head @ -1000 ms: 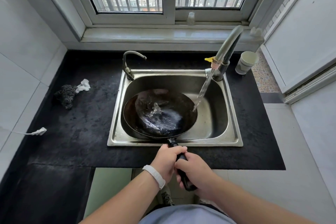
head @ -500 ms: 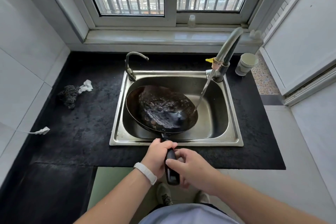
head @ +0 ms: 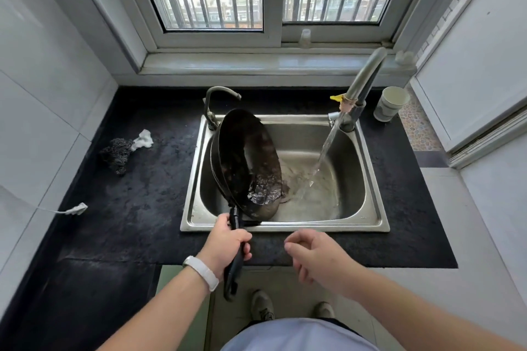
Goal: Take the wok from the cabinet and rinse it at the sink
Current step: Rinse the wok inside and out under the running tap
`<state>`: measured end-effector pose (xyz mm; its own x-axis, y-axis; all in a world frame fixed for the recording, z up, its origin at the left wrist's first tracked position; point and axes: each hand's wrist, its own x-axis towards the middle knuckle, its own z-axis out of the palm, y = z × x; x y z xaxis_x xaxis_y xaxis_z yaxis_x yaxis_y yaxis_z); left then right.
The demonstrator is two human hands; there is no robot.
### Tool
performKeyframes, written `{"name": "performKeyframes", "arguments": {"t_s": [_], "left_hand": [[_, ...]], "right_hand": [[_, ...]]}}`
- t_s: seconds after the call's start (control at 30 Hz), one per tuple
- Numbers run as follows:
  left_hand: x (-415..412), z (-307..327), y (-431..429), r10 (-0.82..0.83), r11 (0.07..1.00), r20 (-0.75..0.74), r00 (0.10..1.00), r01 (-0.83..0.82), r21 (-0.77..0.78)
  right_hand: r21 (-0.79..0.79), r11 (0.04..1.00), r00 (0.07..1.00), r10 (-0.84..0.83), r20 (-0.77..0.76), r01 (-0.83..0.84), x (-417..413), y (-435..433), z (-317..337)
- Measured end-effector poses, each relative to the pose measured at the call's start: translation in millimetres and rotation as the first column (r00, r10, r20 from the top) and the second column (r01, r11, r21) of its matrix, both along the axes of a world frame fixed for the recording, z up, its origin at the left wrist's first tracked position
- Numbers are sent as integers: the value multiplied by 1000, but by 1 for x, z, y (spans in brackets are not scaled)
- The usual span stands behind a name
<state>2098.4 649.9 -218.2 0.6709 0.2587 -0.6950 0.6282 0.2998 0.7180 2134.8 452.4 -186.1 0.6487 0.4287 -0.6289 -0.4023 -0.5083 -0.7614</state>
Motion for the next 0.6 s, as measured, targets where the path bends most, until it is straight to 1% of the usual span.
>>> {"name": "performKeyframes", "arguments": {"t_s": [0.23,0.3,0.43,0.6], "left_hand": [[-9,-3,14,-105,991,51,993,101,88],[-11,-6,16,-143,982,58,988,135,133],[-12,-9,28,-255,934,44,966,234,269],[-9,-6,42,-358,865,22,934,322,385]], "right_hand": [[-99,995,986,20,166,-4,18,-5,-4],[-124,992,979,16,201,9,20,-6,-5],[-137,988,970,-31,242,65,22,-12,-9],[-224,972,930,20,366,67,27,-23,-11]]}}
